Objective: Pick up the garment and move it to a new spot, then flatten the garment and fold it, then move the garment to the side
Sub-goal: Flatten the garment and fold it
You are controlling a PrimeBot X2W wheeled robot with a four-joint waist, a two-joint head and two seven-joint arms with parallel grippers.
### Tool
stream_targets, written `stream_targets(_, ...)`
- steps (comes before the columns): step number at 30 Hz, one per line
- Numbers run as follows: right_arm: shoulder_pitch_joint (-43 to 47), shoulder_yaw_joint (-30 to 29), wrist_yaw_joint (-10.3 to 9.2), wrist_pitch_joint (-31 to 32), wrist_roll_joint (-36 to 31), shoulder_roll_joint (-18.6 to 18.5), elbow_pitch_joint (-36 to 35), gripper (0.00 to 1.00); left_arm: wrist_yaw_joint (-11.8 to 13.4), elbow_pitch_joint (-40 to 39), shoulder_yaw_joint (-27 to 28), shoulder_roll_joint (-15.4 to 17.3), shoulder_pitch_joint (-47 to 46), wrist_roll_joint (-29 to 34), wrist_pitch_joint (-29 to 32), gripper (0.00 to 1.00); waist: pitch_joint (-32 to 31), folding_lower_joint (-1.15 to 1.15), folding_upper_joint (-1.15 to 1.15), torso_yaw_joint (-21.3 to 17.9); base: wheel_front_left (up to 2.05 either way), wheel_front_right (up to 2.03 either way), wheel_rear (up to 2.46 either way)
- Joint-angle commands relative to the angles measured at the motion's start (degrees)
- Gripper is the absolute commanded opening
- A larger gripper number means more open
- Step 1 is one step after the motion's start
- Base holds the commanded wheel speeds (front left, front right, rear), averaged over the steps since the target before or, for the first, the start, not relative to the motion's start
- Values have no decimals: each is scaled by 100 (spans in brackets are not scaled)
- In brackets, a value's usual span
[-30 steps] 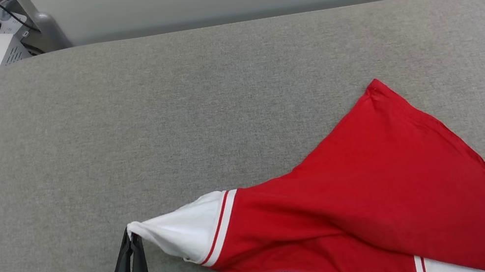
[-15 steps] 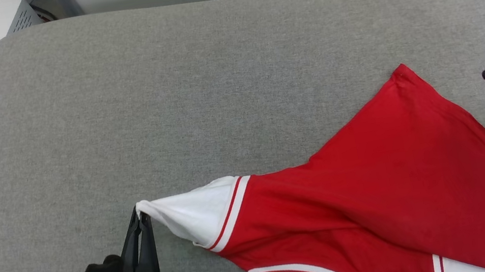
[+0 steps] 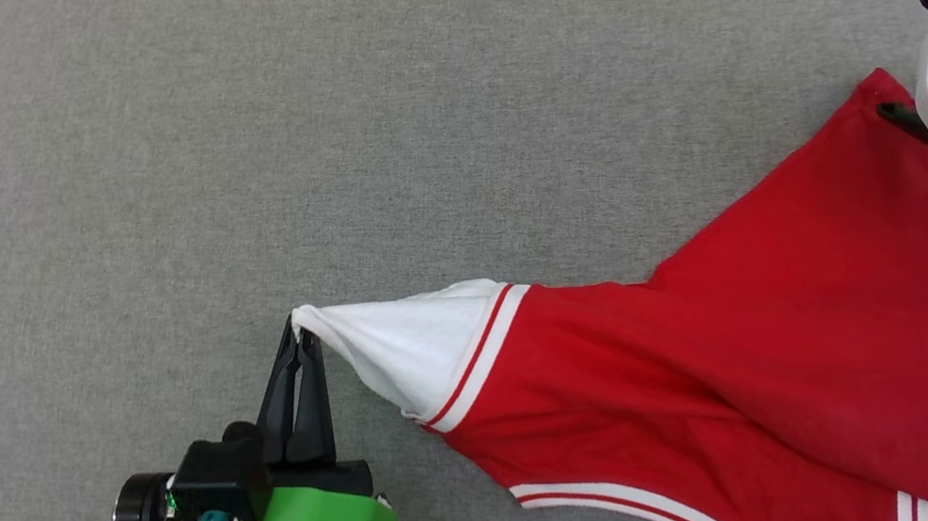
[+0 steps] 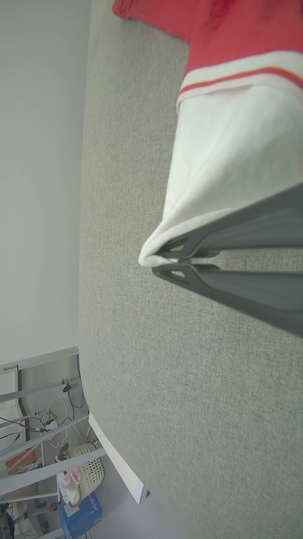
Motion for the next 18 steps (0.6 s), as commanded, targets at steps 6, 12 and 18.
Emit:
stream_targets(6, -14, 830, -3, -272, 254, -17, 676, 100, 55, -20, -48, -36, -175, -79, -33, 0, 285, -1, 0, 261, 0, 0, 0)
stream_targets(12, -12, 1412, -3, -548, 613, -132, 905, 0, 69, 52, -18, -39, -185, -115, -33, 0, 233, -1, 0, 226, 0, 0, 0)
stream_targets(18, -297, 1273, -3, -1665, 956, -130, 995, 0, 33, 124, 12, -40, -177, -80, -33, 0, -51, -1, 0, 133, 0, 0, 0)
